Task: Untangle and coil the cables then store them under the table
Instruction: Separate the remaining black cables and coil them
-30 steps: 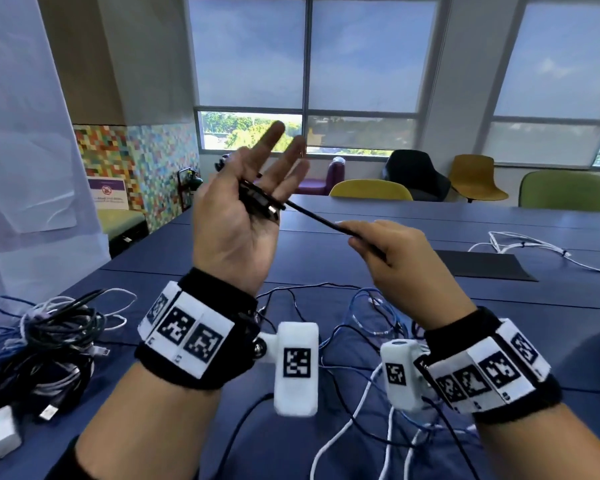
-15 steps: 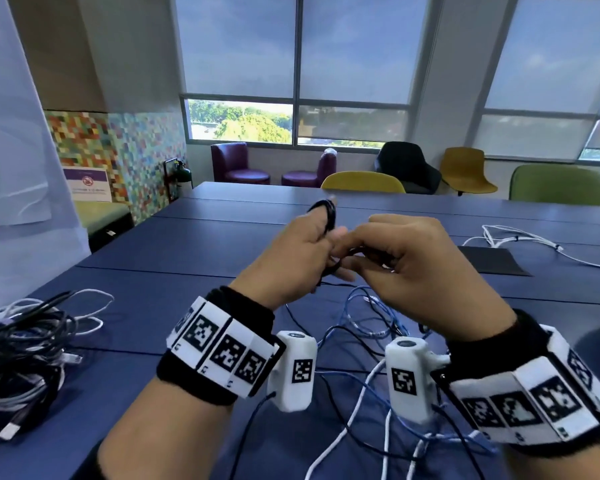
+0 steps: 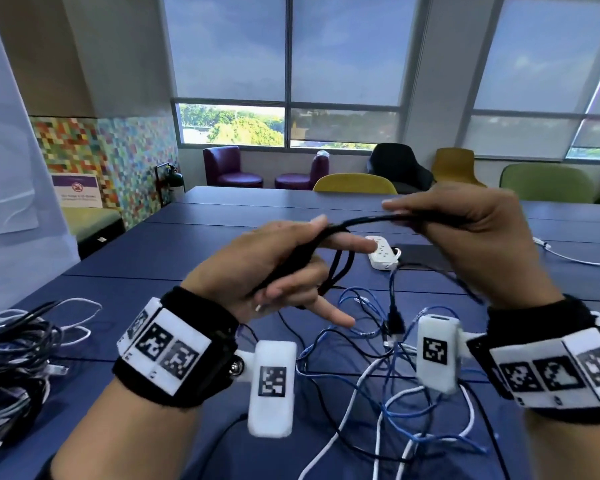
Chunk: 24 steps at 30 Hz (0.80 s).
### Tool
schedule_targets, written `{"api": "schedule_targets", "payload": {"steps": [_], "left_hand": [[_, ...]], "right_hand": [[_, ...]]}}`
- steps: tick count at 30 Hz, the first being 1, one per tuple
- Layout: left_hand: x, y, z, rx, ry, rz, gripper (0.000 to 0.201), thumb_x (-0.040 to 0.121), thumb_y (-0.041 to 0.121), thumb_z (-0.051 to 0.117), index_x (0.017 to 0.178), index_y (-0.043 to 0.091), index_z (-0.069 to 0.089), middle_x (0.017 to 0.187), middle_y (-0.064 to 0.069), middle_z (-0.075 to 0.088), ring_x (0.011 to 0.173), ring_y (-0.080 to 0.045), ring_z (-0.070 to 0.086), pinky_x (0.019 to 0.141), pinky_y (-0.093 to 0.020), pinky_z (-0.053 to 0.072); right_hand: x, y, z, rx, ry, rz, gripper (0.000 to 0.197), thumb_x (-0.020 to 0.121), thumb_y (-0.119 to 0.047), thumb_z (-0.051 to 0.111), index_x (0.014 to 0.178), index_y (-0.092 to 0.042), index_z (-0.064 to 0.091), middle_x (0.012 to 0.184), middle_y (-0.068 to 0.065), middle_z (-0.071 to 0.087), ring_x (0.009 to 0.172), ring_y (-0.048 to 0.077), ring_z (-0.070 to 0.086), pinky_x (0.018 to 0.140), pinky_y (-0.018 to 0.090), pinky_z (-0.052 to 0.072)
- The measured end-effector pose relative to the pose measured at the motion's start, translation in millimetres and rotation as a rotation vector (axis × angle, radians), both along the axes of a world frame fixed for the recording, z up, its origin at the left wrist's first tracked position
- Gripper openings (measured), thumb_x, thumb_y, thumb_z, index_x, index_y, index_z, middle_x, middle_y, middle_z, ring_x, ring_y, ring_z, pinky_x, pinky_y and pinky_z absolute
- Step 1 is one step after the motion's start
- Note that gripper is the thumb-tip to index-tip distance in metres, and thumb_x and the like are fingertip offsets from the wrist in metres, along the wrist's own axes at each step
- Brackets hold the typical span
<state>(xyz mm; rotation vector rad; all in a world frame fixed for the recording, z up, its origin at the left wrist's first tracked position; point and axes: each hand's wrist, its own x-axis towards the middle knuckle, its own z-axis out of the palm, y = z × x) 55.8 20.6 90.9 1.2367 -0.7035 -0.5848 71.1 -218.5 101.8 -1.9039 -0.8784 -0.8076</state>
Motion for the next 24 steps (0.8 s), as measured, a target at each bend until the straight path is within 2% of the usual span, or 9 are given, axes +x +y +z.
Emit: {"api": "schedule_targets", "payload": {"steps": [3, 5, 8, 9, 11, 16, 18, 21, 24], "left_hand": [[-3.6, 3.4, 4.3, -0.175, 0.04, -0.208, 0.051, 0.098, 0.038, 0.046, 0.128, -0.002, 0.056, 0.039, 0.003, 0.023, 0.03, -0.007, 0.017, 0.084, -0.056, 0.055], [-5.1, 1.6, 5.4, -0.282, 0.066, -0.307, 0.044, 0.1, 0.028, 0.046, 0.129, -0.004, 0.054, 0.04, 0.003, 0.026, 0.029, -0.006, 0.017, 0.082, -0.054, 0.056], [-5.7, 0.2, 10.1, -0.481, 0.12, -0.336, 0.045, 0.103, 0.021, 0.037, 0.137, -0.009, 0.04, 0.043, 0.002, 0.027, 0.03, -0.007, 0.016, 0.087, -0.051, 0.055], [-5.7, 0.4, 12.2, -0.543, 0.12, -0.274, 0.046, 0.104, 0.021, 0.035, 0.139, -0.009, 0.037, 0.043, 0.003, 0.026, 0.03, -0.007, 0.018, 0.09, -0.049, 0.053], [-4.2, 1.7, 15.4, -0.654, 0.109, -0.086, 0.044, 0.105, 0.022, 0.032, 0.137, -0.007, 0.037, 0.044, 0.005, 0.026, 0.032, -0.006, 0.023, 0.094, -0.044, 0.052], [2.9, 1.8, 17.1, -0.788, 0.043, 0.424, 0.037, 0.1, 0.019, 0.042, 0.128, -0.004, 0.044, 0.052, 0.005, 0.04, 0.034, -0.003, 0.033, 0.083, -0.044, 0.056], [8.2, -0.9, 14.2, -0.764, -0.009, 0.583, 0.026, 0.1, 0.016, 0.043, 0.114, -0.004, 0.051, 0.064, -0.001, 0.058, 0.04, -0.007, 0.046, 0.08, -0.05, 0.057], [13.0, -5.8, 6.5, -0.639, -0.107, 0.698, 0.016, 0.103, 0.015, 0.038, 0.102, 0.002, 0.048, 0.096, -0.015, 0.073, 0.076, -0.03, 0.072, 0.087, -0.056, 0.055], [15.3, -9.9, 1.0, -0.527, -0.149, 0.77, 0.017, 0.105, 0.017, 0.035, 0.1, 0.008, 0.049, 0.113, -0.017, 0.07, 0.102, -0.037, 0.069, 0.093, -0.056, 0.051]], "right_hand": [[2.4, 3.7, -1.2, 0.133, 0.039, 0.05, 0.028, 0.083, 0.002, 0.067, 0.107, -0.011, 0.071, 0.096, -0.016, 0.075, 0.085, -0.004, 0.068, 0.077, 0.01, 0.05], [0.8, 12.3, -1.5, 0.178, 0.049, 0.078, 0.023, 0.085, -0.005, 0.068, 0.106, -0.013, 0.071, 0.08, -0.019, 0.074, 0.072, -0.004, 0.066, 0.071, 0.012, 0.052], [-3.3, 23.0, -0.8, 0.211, 0.159, 0.035, 0.007, 0.089, -0.014, 0.066, 0.09, -0.011, 0.073, 0.044, 0.005, 0.049, 0.038, 0.015, 0.044, 0.042, 0.022, 0.048], [-3.8, 25.4, -1.8, 0.194, 0.208, 0.017, 0.01, 0.09, -0.018, 0.065, 0.086, -0.01, 0.069, 0.044, 0.014, 0.042, 0.036, 0.02, 0.038, 0.038, 0.022, 0.041], [0.6, 29.1, -7.1, 0.08, 0.285, -0.053, 0.016, 0.094, -0.026, 0.061, 0.084, -0.014, 0.062, 0.047, 0.006, 0.037, 0.041, 0.018, 0.033, 0.041, 0.024, 0.031], [-6.0, 44.5, -15.3, -0.43, 0.361, -0.26, 0.026, 0.099, -0.036, 0.048, 0.092, -0.017, 0.064, 0.07, -0.003, 0.062, 0.065, 0.013, 0.056, 0.063, 0.031, 0.045], [-16.5, 53.4, -14.6, -0.563, 0.363, -0.248, 0.032, 0.1, -0.037, 0.047, 0.081, -0.013, 0.057, 0.067, -0.002, 0.057, 0.063, 0.01, 0.052, 0.061, 0.03, 0.041], [-31.9, 63.2, -9.8, -0.636, 0.375, -0.192, 0.042, 0.099, -0.039, 0.049, 0.069, -0.009, 0.05, 0.055, 0.002, 0.042, 0.052, 0.011, 0.041, 0.053, 0.029, 0.03], [-45.2, 64.8, -3.1, -0.608, 0.426, -0.145, 0.041, 0.098, -0.04, 0.049, 0.078, -0.009, 0.065, 0.055, 0.0, 0.048, 0.049, 0.008, 0.042, 0.051, 0.025, 0.034]]}}
